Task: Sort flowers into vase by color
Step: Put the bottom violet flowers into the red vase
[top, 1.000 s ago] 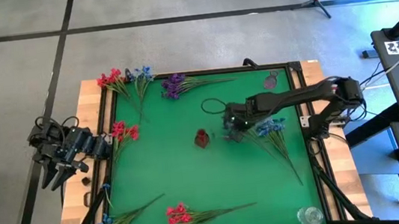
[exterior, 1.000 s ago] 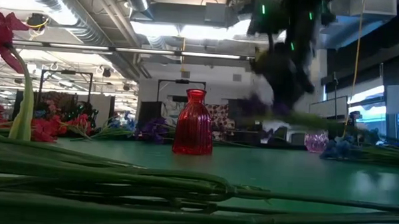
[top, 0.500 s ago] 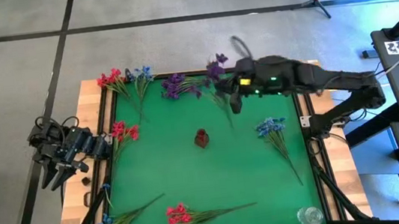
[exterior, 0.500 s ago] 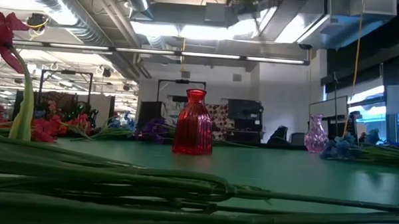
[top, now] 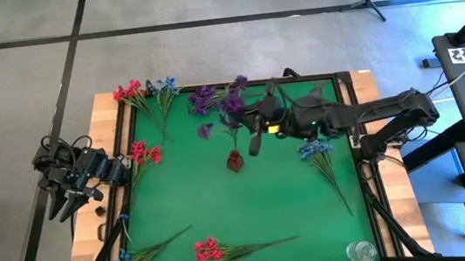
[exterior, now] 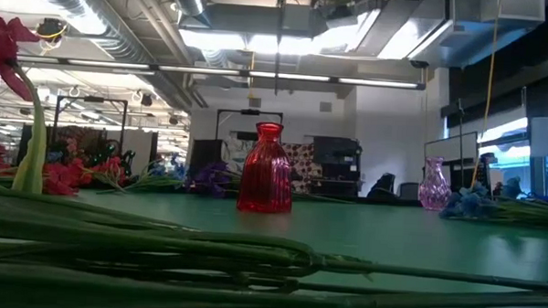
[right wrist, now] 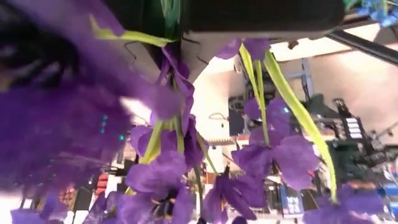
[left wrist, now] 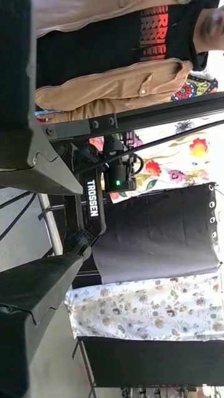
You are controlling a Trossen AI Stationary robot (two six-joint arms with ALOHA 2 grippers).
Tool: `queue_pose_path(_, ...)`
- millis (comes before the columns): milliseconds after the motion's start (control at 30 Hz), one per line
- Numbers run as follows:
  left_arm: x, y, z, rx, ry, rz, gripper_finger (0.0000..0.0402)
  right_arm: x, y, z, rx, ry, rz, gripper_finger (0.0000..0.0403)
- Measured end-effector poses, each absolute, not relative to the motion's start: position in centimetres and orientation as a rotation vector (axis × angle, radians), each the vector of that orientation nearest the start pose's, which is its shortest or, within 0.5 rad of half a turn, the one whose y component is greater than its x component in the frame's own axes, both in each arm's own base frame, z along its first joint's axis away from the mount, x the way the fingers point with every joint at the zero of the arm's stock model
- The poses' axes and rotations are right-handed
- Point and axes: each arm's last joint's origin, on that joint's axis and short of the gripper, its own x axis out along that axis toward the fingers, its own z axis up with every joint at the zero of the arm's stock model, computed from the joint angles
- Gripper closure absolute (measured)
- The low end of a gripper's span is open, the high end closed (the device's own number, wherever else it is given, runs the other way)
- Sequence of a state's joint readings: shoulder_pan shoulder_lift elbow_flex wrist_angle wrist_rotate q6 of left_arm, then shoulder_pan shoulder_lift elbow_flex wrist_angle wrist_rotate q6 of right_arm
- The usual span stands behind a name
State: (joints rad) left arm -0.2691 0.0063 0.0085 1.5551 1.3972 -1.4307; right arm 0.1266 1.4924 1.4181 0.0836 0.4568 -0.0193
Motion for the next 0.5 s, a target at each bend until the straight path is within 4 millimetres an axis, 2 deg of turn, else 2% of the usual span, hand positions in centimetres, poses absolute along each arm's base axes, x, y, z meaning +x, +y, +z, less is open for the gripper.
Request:
queue_pose_path(167,-0.6,-2.8,23.8,-0.070,-0.237,-1.818,0.0240,35.5,3.1,39.3,-0.045,0.028,-0.358,0.0393)
queue_pose_path(500,-0.6,-2.8,23.8,-0.071,-0.237,-1.818,0.0240,37.0,3.3,37.4,-0.057,0.080,-0.361,0.0387)
